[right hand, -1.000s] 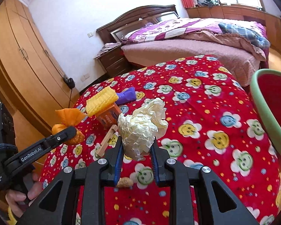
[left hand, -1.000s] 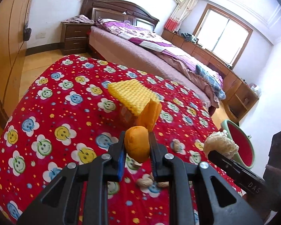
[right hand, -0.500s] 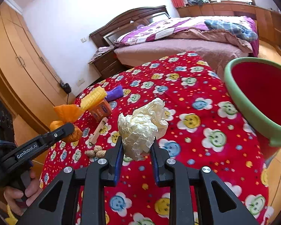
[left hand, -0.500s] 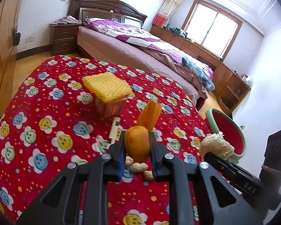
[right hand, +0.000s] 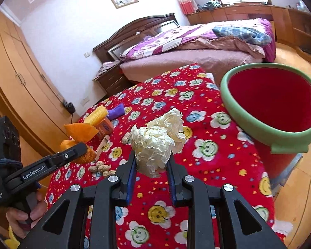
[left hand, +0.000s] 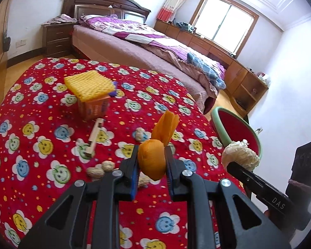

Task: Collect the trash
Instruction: 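Carry the tissue and orange cloth over the red bin with both tools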

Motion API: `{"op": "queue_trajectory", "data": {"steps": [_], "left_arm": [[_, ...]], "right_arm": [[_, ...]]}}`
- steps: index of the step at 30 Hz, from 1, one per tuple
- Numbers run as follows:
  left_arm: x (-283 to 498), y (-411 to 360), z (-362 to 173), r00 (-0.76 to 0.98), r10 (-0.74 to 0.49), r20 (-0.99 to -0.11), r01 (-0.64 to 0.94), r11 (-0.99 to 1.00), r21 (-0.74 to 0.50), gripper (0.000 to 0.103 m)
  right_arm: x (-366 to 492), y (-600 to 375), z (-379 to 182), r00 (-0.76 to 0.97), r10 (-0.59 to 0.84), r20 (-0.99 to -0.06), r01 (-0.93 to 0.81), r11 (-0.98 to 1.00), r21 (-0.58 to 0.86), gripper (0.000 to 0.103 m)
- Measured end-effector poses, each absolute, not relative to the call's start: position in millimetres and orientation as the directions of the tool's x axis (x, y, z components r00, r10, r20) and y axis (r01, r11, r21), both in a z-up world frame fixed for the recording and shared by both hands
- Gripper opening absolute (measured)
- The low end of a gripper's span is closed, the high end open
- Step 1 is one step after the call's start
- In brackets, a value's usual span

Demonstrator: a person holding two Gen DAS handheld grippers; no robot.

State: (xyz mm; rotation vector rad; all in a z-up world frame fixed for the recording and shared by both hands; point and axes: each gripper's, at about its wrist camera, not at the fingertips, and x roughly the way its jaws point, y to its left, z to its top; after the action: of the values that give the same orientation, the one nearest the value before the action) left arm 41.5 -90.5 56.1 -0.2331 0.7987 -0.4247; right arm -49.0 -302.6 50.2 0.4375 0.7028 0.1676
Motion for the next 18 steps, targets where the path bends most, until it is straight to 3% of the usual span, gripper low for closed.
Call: {"op": "queue_trajectory", "data": {"steps": [18], "left_arm": [[56.3,-167.3,56.4,0.538,-0.524,-0.661,0.413,0.847,-0.336,0.022]], "right_arm": [[-62.6,-365.8,60.1,0.803,0.157,-0.575,0.123,0.9,0.418,0.027]]}}
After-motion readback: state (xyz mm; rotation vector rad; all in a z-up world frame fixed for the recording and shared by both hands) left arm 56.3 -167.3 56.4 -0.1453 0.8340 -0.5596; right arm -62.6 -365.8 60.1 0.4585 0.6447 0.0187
